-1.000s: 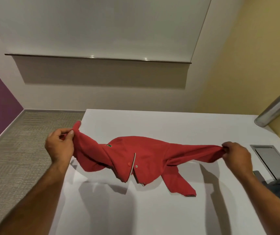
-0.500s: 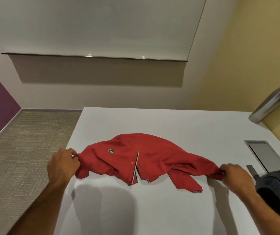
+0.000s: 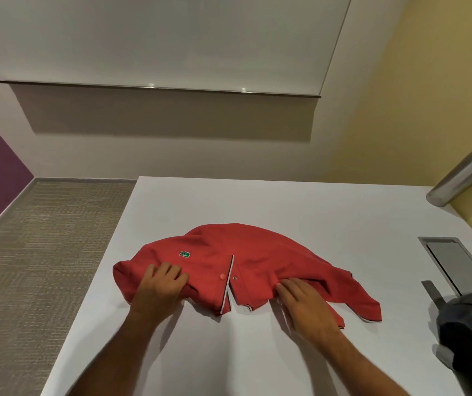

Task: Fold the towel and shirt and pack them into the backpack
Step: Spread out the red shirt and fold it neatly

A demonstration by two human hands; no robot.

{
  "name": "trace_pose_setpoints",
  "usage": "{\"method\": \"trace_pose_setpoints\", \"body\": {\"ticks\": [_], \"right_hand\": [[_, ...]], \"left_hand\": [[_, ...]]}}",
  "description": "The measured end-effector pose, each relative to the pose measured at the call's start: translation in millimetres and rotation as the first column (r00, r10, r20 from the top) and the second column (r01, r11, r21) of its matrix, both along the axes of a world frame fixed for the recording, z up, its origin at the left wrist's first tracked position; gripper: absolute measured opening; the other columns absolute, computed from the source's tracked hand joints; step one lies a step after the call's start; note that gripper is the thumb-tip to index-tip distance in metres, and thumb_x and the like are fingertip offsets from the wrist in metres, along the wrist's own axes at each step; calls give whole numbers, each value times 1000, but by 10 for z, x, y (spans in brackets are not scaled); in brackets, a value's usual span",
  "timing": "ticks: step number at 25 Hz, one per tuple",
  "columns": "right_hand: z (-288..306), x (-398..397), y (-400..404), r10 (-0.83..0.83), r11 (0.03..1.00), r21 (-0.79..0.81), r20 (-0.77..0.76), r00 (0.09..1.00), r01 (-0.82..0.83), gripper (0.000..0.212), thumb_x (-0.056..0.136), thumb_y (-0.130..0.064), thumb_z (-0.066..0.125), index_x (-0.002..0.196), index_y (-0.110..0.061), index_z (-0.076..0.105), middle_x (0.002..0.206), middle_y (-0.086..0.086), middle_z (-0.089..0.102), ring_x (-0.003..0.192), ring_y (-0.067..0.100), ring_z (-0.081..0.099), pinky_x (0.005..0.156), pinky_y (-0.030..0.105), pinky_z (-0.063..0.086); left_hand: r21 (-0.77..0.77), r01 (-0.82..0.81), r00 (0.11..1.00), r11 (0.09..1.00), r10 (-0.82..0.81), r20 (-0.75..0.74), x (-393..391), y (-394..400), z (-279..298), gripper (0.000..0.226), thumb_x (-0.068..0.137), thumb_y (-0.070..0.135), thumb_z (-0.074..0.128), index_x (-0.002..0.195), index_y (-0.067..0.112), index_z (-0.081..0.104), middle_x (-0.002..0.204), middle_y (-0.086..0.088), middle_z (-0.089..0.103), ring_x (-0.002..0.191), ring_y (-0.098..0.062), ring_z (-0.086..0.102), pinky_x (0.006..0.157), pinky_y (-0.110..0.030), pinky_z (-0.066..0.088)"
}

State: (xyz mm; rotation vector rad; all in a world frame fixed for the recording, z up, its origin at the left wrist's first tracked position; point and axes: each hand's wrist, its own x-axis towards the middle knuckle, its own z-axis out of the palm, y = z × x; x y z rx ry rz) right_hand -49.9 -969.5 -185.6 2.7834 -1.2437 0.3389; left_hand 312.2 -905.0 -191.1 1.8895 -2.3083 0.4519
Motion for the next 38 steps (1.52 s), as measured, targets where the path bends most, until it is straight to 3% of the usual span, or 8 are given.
{"method": "trace_pose_setpoints", "body": {"ticks": [6,12,15,20,25,31,35,38], "right_hand": [[-15,233,-247,-94,996,-27,-209,973,90,40,52,-9,84,89,-8,71,80,7,69,71,28,64,67,42,57],[75,29,-346,-168,985,27,-104,980,172,25,48,-13,88,64,-14,68,58,2,64,53,25,59,47,35,50],[181,-24,-354,-253,962,116,43,966,247,8,71,-22,66,71,-16,70,67,-2,64,61,24,60,45,31,45],[528,-24,-326,-535,832,378,358,765,406,13,82,-10,66,80,-21,74,76,-7,69,73,19,65,68,32,52],[946,-247,-466,-661,750,440,510,550,494,15,78,-8,67,75,-20,76,75,-2,75,78,22,69,84,38,54],[1692,-757,-674,-674,716,448,644,363,535,15,78,-12,65,77,-24,74,74,2,73,74,27,72,78,46,60],[2201,-1115,-732,-613,731,432,756,230,528,17,83,-5,61,93,-10,73,79,16,69,60,19,69,48,19,57],[2527,-1541,-918,-577,742,455,808,122,492,26,72,-27,59,93,-23,75,92,17,72,63,11,67,52,23,55]], "left_hand": [[135,-146,989,980,149,-10,77,-60,-37,34,56,5,86,83,13,67,67,-5,64,55,-29,59,58,-38,48],[120,-120,984,986,133,-115,235,-81,42,32,54,0,87,65,14,60,55,-4,58,44,-25,55,53,-32,49],[22,-106,974,994,108,-200,295,-74,60,26,65,-2,76,65,13,56,56,-5,53,47,-25,50,52,-32,45],[-55,-175,881,983,131,-454,264,-80,271,17,85,9,51,77,10,66,69,-4,61,61,-24,57,58,-33,47],[69,-292,734,954,270,-623,49,-143,718,10,91,4,62,93,11,69,87,-3,67,80,-24,61,73,-38,53],[-27,-202,678,979,120,-725,-471,-280,1325,13,90,3,62,91,12,70,89,0,68,83,-20,64,77,-34,55],[-69,-89,610,994,-1,-793,-1006,-304,1711,14,86,2,60,85,12,69,85,1,68,80,-17,63,77,-34,54],[-89,-2,534,996,-75,-842,-1434,-287,1973,13,85,3,61,84,13,69,85,2,69,80,-15,63,77,-35,55]]}}
